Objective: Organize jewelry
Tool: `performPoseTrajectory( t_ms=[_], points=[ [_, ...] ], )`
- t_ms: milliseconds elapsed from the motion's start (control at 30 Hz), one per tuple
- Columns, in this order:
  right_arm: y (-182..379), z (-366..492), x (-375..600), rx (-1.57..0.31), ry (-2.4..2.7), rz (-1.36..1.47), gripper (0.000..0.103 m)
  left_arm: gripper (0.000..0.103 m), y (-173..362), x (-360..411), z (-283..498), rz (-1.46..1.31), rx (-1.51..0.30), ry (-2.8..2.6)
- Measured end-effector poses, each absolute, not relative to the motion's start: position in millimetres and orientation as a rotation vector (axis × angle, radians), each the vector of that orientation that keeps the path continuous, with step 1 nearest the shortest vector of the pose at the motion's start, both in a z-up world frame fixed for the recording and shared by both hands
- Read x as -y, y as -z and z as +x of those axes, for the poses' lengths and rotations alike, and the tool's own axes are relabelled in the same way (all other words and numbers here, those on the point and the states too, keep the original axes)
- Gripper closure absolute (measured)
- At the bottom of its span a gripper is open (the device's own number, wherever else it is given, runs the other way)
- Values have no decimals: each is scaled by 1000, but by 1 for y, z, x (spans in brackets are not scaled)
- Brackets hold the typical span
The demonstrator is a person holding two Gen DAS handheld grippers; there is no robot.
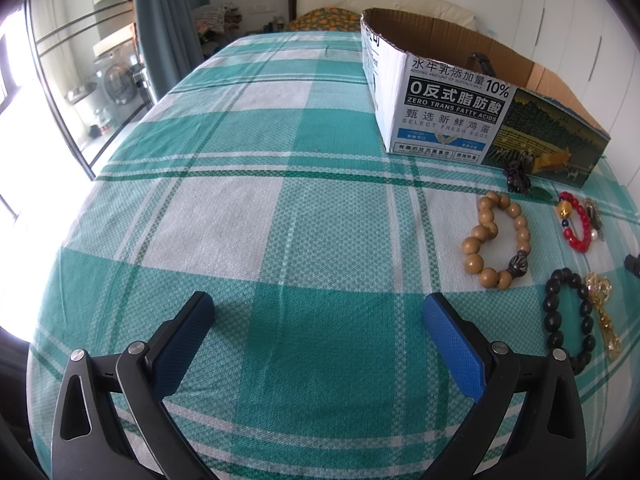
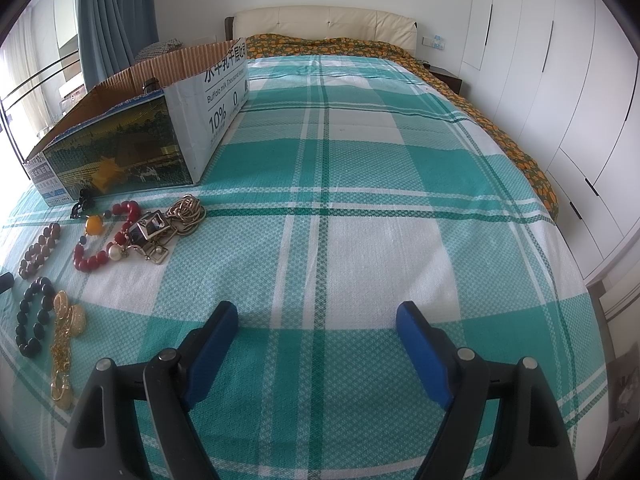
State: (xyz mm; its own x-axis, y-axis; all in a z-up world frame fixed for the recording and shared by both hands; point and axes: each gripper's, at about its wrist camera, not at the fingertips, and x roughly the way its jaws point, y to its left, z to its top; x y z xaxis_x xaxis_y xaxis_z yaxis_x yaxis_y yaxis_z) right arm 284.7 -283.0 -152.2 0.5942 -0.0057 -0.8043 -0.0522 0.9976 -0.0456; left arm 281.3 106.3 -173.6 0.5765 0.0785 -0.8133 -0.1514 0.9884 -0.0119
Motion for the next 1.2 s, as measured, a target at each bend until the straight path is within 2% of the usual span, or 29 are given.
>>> performPoseTrajectory(
  t_ms=[500,567,667,800,1200],
  points=[
    [152,285,283,-935,-28,-65,19,0,171,-106,283,-73,-958,-66],
    [152,285,283,-935,-28,-66,18,0,169,-104,284,-78,-962,-14],
    [154,287,281,-943,-48,-72,11,0,164,-96,284,-73,-966,79],
    [152,287,277,-978,-62,-81,11,1,156,-81,288,-3,-964,164],
    [114,220,210,-890,-355,-42,11,1,162,-47,317,133,-995,282]
  ],
)
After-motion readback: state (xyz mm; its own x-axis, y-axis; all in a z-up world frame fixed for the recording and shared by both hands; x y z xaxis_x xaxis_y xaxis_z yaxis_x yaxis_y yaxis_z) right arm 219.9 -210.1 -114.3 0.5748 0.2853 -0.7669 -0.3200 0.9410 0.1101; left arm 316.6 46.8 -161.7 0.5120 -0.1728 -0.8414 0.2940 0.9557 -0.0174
